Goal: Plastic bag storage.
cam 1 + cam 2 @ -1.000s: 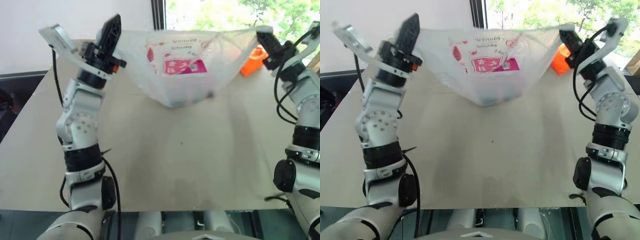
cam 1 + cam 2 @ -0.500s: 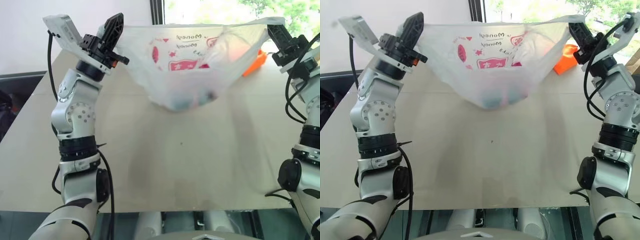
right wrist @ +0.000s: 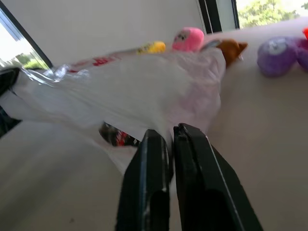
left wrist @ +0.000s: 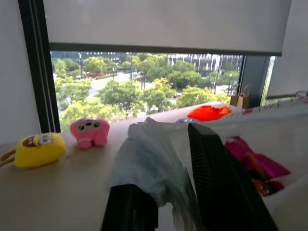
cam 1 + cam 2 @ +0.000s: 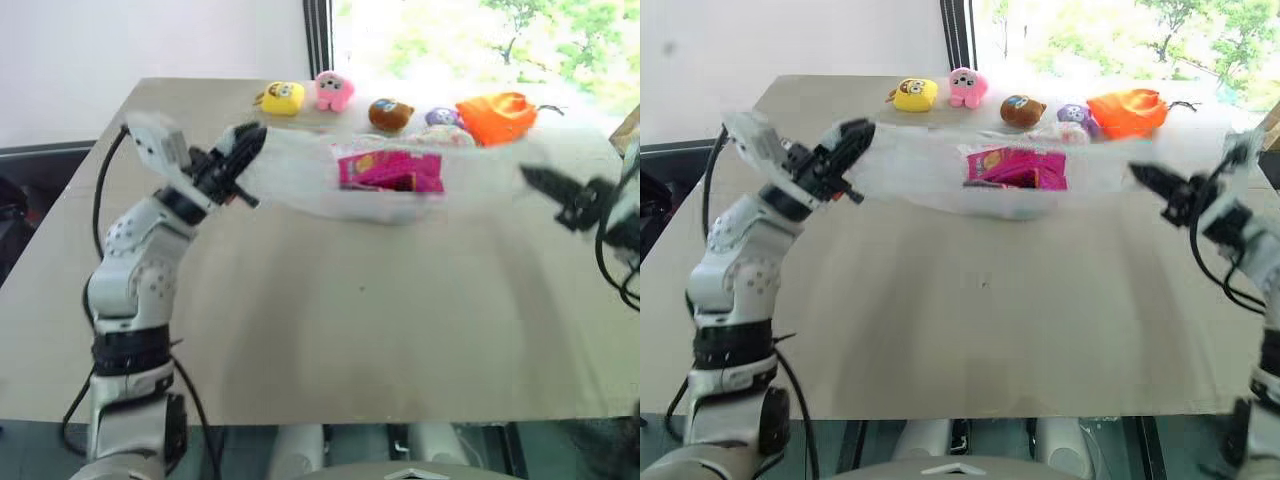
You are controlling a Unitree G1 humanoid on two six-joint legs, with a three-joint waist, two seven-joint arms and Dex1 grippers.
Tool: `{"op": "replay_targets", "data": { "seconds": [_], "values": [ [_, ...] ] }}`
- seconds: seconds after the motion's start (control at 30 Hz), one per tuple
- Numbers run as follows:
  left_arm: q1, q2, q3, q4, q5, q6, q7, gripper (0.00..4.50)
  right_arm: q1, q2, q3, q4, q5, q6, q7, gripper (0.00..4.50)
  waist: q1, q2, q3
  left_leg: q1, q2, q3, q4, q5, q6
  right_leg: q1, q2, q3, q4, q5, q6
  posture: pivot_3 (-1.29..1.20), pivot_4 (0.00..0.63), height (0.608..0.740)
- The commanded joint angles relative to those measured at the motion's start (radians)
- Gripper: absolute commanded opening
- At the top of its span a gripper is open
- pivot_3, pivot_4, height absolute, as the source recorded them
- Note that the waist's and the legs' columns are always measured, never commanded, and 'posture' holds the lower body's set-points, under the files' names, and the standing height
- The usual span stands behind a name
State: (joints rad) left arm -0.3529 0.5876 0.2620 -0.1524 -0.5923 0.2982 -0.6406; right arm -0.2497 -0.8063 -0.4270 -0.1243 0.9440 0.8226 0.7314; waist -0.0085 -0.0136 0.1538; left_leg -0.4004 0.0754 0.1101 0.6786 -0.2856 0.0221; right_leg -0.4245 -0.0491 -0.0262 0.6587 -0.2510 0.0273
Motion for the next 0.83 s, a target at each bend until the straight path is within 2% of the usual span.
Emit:
{"op": "replay_targets", "data": {
  "seconds": [0.03, 0.17, 0.23, 0.3, 0.43, 0.53, 0.83],
  "values": [
    [0.183, 0.033, -0.017, -0.184, -0.017, 0.032, -0.066, 2.76, 0.153, -0.1, 0.014, -0.13, -0.079, -0.041, 0.139, 1.94, -0.005, 0.0, 0.0, 0.001, 0.0, 0.001, -0.001, 0.0, 0.0, 0.0, 0.0, 0.001, 0.0, 0.0, 0.0, 0.0, 0.15, 0.74],
    [0.412, 0.008, -0.048, -0.289, 0.045, 0.0, -0.061, 4.38, 0.321, -0.117, 0.067, -0.16, -0.28, -0.235, 0.189, 3.64, -0.004, -0.001, 0.0, 0.004, 0.0, -0.003, 0.0, 0.0, 0.0, 0.002, 0.0, 0.003, 0.002, 0.0, 0.0, 0.0, 0.15, 0.74],
    [0.472, -0.008, -0.056, -0.306, 0.066, -0.02, -0.054, 4.5, 0.356, -0.08, 0.08, -0.147, -0.349, -0.331, 0.175, 4.47, -0.002, -0.002, -0.001, 0.008, 0.0, -0.004, 0.0, -0.001, 0.001, 0.006, 0.001, 0.002, 0.001, -0.001, 0.0, 0.0, 0.15, 0.74],
    [0.545, -0.033, -0.067, -0.328, 0.088, -0.032, -0.037, 4.5, 0.382, 0.005, 0.073, -0.132, -0.375, -0.411, 0.141, 4.47, -0.002, -0.003, -0.001, 0.009, 0.0, -0.005, 0.001, -0.002, 0.004, 0.007, 0.001, 0.002, 0.002, -0.001, 0.0, 0.0, 0.15, 0.74],
    [0.656, -0.074, -0.097, -0.342, 0.174, -0.093, -0.007, 4.5, 0.457, 0.096, 0.118, -0.125, -0.466, -0.576, 0.167, 4.47, 0.0, -0.002, -0.001, 0.01, 0.0, -0.006, 0.002, -0.003, 0.005, 0.009, 0.001, 0.001, 0.002, -0.001, 0.0, 0.0, 0.15, 0.74],
    [0.705, -0.118, -0.121, -0.306, 0.249, -0.174, 0.021, 4.5, 0.452, 0.209, 0.129, -0.076, -0.471, -0.692, 0.148, 4.47, 0.0, -0.004, -0.002, 0.011, 0.0, -0.006, 0.002, -0.003, 0.005, 0.01, 0.001, 0.001, 0.002, -0.001, 0.0, 0.0, 0.15, 0.74],
    [0.727, -0.197, -0.168, -0.258, 0.365, -0.247, 0.106, 4.5, 0.384, 0.262, 0.155, 0.063, -0.517, -0.788, 0.158, 4.47, -0.001, -0.003, -0.002, 0.013, 0.0, -0.005, 0.002, -0.003, 0.006, 0.01, 0.001, 0.003, 0.003, -0.001, -0.001, 0.0, 0.15, 0.74]
  ]
}}
